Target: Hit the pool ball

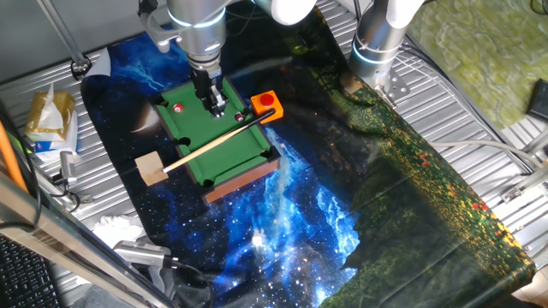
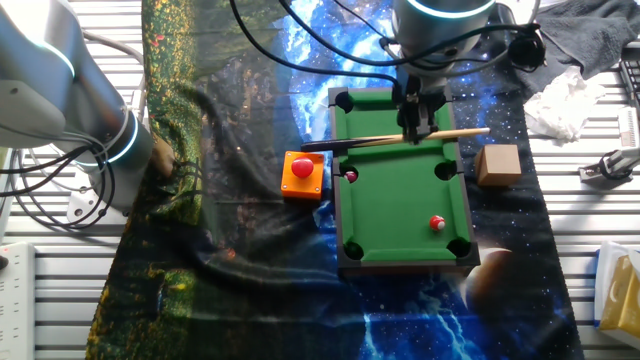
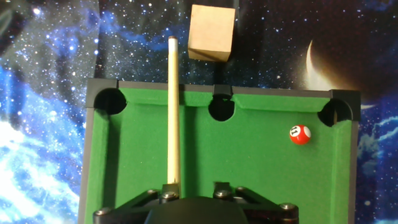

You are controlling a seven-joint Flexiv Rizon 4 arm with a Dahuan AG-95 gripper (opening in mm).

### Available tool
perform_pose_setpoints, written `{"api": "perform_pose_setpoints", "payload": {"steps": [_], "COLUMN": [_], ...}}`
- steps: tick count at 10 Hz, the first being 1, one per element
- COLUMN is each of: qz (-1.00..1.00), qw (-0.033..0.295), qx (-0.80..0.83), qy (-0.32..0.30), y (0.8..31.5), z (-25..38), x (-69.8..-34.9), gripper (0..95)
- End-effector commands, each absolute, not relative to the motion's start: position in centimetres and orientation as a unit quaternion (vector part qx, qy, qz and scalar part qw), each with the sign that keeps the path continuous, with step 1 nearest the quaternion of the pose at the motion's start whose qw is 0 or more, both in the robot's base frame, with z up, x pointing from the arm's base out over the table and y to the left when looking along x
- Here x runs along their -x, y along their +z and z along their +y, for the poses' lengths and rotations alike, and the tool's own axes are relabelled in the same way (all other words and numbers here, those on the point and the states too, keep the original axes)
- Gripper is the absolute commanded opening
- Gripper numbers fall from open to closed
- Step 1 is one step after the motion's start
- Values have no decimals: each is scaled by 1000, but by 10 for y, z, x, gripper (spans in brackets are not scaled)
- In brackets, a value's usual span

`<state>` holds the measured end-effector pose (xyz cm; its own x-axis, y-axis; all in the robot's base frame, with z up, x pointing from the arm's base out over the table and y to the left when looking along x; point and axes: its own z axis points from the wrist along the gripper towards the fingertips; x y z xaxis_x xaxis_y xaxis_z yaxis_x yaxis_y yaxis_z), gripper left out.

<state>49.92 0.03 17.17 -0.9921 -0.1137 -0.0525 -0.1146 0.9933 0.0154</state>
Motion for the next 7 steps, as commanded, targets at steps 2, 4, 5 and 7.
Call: {"api": "perform_pose_setpoints", "payload": {"steps": [2, 4, 5, 7], "qz": [998, 998, 998, 998], "qw": [28, 27, 27, 27], "qx": [62, 64, 63, 64], "qy": [7, 5, 4, 4], "y": [171, 171, 171, 172], "z": [0, 0, 0, 0], "x": [-500, -500, -500, -500], "gripper": [570, 380, 380, 190]}}
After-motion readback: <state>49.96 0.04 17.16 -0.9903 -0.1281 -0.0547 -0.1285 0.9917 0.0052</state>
